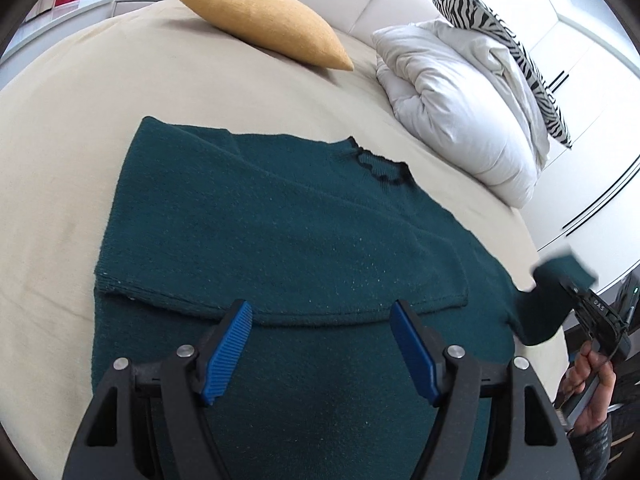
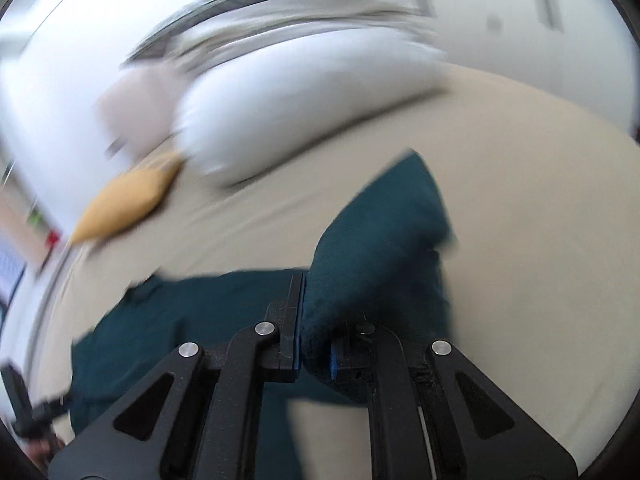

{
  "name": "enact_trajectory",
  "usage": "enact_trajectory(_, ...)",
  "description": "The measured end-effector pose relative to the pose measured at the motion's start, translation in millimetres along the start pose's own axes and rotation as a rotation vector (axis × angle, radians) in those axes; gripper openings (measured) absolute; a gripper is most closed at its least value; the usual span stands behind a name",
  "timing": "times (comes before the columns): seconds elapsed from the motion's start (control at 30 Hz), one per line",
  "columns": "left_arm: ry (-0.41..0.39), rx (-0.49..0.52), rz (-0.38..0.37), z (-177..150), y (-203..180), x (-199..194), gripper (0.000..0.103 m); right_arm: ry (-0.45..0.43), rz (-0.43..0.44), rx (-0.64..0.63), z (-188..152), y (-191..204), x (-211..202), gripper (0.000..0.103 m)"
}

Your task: Fold small clothes

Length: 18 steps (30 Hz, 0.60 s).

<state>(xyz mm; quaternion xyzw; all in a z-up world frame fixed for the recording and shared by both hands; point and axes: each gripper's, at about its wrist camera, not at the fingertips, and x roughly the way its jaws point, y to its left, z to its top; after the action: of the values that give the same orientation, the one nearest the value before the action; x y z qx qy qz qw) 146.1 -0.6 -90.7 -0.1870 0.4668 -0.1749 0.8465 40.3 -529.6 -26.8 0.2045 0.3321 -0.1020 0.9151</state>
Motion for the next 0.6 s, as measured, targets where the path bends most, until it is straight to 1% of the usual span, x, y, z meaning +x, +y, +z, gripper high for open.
enact_trajectory(0.03,-0.002,-0.006,-0.003,1,1,0,0.074,0.010,0.020,-0.058,-3,27,6,0.008)
enact_trajectory(0.1,-0.004,-0.017,-0.013,1,4,-1,0.074,0.037,0.073,-0.206,-22,100,23,0.008)
enact_trajectory(0.13,-0.004,-0.022,-0.016,2,6,-1,0.074,0.051,0.090,-0.252,-32,125,33,0.008)
enact_trajectory(0.2,0.000,-0.031,-0.025,2,7,0,0.074,0.093,0.103,-0.313,-54,163,53,0.008)
enact_trajectory(0.27,0.003,-0.030,-0.038,4,5,2,0.074,0.171,0.091,-0.366,-84,193,82,0.011)
enact_trajectory(0.3,0.003,-0.026,-0.044,6,3,3,0.074,0.196,0.086,-0.381,-101,201,85,0.012)
enact_trajectory(0.33,0.004,-0.022,-0.050,6,1,4,0.074,0.235,0.099,-0.390,-119,207,89,0.015)
enact_trajectory(0.37,0.007,-0.018,-0.058,8,-3,7,0.074,0.257,0.115,-0.385,-126,208,92,0.025)
enact_trajectory(0.4,0.011,-0.016,-0.065,9,-7,9,0.074,0.257,0.151,-0.379,-132,206,88,0.045)
enact_trajectory(0.43,0.017,-0.010,-0.073,10,-12,13,0.074,0.248,0.186,-0.370,-152,201,70,0.058)
enact_trajectory(0.47,0.023,0.002,-0.083,12,-20,18,0.074,0.236,0.205,-0.354,-153,197,62,0.070)
enact_trajectory(0.53,0.031,0.041,-0.086,14,-38,27,0.074,0.210,0.242,-0.322,-161,185,44,0.070)
enact_trajectory(0.6,0.049,0.088,-0.079,17,-57,43,0.074,0.246,0.272,-0.297,-175,172,27,0.070)
